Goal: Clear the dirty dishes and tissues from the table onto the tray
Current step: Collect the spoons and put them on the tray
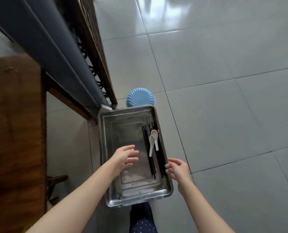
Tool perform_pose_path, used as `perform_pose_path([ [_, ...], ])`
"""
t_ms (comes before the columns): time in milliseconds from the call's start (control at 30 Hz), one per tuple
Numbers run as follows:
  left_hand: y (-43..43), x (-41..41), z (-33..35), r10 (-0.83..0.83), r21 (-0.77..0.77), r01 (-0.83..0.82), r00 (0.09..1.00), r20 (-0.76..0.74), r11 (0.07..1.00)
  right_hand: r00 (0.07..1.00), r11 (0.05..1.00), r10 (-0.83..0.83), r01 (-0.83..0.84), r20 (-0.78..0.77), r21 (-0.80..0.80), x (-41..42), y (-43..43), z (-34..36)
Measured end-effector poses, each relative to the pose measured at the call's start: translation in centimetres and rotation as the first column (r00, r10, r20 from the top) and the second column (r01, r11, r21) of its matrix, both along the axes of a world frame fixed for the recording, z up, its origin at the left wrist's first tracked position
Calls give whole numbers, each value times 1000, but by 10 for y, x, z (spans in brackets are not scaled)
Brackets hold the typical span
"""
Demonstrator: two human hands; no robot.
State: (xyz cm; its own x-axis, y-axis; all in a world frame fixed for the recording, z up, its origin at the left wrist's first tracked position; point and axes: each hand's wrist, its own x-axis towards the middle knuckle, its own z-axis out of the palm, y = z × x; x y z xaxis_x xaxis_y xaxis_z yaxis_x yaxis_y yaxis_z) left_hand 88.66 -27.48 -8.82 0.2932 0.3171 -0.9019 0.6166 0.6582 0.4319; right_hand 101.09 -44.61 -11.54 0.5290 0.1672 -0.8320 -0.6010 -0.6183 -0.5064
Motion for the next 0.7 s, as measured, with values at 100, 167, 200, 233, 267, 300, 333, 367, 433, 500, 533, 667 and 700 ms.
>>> perform_pose_path([
  [100, 8, -42, 33, 68, 29, -70, 996, 63, 997, 998, 998, 41, -43, 38, 47, -24, 14, 32],
  [167, 13, -73, 52, 124, 42, -128, 987, 102, 991, 997, 995, 55, -60, 61, 80, -45, 23, 50],
  [200, 15, -90, 61, 157, 44, -163, 981, 117, 986, 995, 993, 64, -71, 73, 93, -57, 26, 58],
  [233, 17, -108, 69, 188, 48, -196, 973, 136, 979, 994, 991, 75, -84, 82, 105, -69, 29, 66],
  [267, 18, -126, 77, 210, 57, -222, 965, 157, 973, 992, 988, 87, -97, 90, 117, -83, 32, 72],
  [300, 20, -145, 86, 228, 68, -243, 957, 177, 968, 991, 985, 96, -108, 96, 135, -97, 36, 78],
  [333, 21, -165, 94, 243, 79, -263, 950, 197, 962, 990, 982, 101, -115, 100, 152, -111, 39, 84],
  [367, 22, -185, 103, 260, 89, -283, 942, 212, 955, 989, 979, 108, -124, 102, 164, -127, 42, 91],
  [433, 22, -227, 122, 292, 119, -325, 928, 230, 938, 987, 974, 126, -143, 102, 177, -160, 47, 104],
  [500, 21, -269, 140, 337, 138, -380, 905, 259, 915, 984, 968, 150, -167, 98, 190, -192, 50, 116],
  [533, 21, -289, 147, 359, 146, -409, 891, 279, 901, 981, 963, 167, -182, 95, 196, -207, 53, 120],
  [667, 27, -366, 169, 458, 147, -528, 821, 340, 836, 972, 944, 220, -233, 81, 234, -263, 72, 134],
  [700, 29, -383, 173, 481, 144, -553, 804, 350, 820, 969, 939, 233, -247, 84, 241, -277, 78, 139],
])
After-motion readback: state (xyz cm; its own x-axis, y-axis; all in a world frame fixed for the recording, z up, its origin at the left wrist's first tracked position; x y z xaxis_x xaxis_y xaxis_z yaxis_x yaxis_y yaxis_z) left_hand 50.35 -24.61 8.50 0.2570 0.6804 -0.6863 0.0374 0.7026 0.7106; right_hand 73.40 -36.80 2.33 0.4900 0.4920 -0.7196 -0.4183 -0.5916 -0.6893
